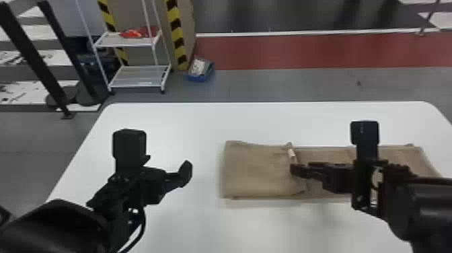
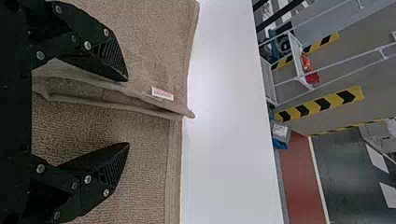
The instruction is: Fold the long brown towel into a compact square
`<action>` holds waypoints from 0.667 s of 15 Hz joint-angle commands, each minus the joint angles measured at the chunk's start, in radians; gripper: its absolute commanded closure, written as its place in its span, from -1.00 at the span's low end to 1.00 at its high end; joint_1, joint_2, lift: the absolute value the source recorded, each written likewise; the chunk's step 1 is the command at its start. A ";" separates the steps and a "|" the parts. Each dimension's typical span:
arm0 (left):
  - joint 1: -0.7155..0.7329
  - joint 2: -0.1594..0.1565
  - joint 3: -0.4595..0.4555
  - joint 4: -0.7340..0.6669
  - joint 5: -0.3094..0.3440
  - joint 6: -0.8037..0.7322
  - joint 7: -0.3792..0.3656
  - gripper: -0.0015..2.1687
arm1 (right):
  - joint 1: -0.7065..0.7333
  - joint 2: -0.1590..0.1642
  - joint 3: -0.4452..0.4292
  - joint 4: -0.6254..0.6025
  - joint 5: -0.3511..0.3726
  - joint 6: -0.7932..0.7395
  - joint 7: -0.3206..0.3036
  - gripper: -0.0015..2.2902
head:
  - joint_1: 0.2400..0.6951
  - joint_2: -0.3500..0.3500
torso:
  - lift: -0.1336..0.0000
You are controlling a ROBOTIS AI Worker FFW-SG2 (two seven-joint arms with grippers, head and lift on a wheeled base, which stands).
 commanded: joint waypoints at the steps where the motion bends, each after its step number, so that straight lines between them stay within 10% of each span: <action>1: 0.001 0.000 0.004 0.003 0.000 0.000 -0.005 -0.97 | -0.012 0.001 0.008 0.009 0.002 -0.006 -0.003 -0.59 | 1.00 0.28 | -0.87; 10: -0.016 0.000 0.007 0.020 0.002 0.000 -0.006 -0.97 | -0.060 0.001 0.040 0.064 0.031 -0.003 0.000 -0.18 | 1.00 0.31 | -0.87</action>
